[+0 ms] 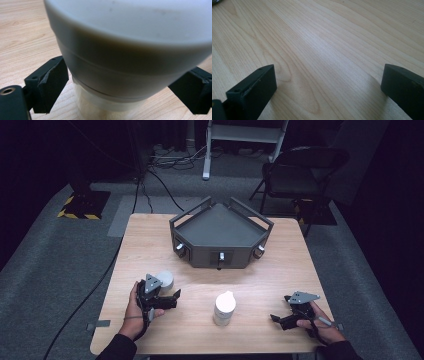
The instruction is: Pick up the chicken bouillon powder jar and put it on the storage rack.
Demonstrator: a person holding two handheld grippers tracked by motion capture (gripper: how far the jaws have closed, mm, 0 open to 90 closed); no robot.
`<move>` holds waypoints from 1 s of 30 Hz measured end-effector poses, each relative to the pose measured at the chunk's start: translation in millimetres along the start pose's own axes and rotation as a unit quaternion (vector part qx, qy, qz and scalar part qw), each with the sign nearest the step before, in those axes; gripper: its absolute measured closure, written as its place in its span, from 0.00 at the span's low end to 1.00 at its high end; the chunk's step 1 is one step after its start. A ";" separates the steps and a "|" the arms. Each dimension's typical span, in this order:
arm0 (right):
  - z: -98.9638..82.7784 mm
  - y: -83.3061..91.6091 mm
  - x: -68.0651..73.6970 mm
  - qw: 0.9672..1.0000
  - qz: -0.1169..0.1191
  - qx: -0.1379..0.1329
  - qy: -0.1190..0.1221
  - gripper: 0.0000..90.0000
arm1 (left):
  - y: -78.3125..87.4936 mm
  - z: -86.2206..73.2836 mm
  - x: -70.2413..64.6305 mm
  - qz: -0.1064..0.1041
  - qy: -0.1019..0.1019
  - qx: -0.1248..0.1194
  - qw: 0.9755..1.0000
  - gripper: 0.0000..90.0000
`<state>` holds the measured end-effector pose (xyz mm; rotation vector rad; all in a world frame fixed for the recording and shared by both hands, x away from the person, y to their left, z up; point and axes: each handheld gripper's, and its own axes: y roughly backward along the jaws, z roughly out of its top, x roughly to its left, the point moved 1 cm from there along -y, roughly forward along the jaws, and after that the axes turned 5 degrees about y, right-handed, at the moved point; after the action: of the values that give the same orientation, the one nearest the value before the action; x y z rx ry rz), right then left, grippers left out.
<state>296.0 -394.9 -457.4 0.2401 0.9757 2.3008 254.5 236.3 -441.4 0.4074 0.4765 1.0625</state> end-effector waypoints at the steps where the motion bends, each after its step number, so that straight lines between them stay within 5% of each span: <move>1: 0.0 0.0 0.0 1.000 0.000 0.000 0.000 0.00 | 0.0 -0.2 1.1 -0.003 0.004 -0.001 1.000 0.14; 8: 0.2 -0.2 -0.2 1.000 0.000 0.000 0.001 0.00 | 3.5 -3.7 3.0 0.000 0.008 -0.016 1.000 0.34; 24: 0.4 -0.5 -0.7 1.000 0.001 0.000 0.002 0.00 | 6.0 7.3 0.5 -0.001 -0.020 0.002 1.000 0.36; 30: 0.5 -0.6 -0.8 1.000 0.002 0.000 0.002 0.00 | 14.0 10.2 1.4 -0.003 -0.017 -0.013 1.000 0.36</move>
<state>297.1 -394.9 -457.4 0.2376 0.9772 2.3053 250.5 242.7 -425.7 0.4003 0.4321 1.0527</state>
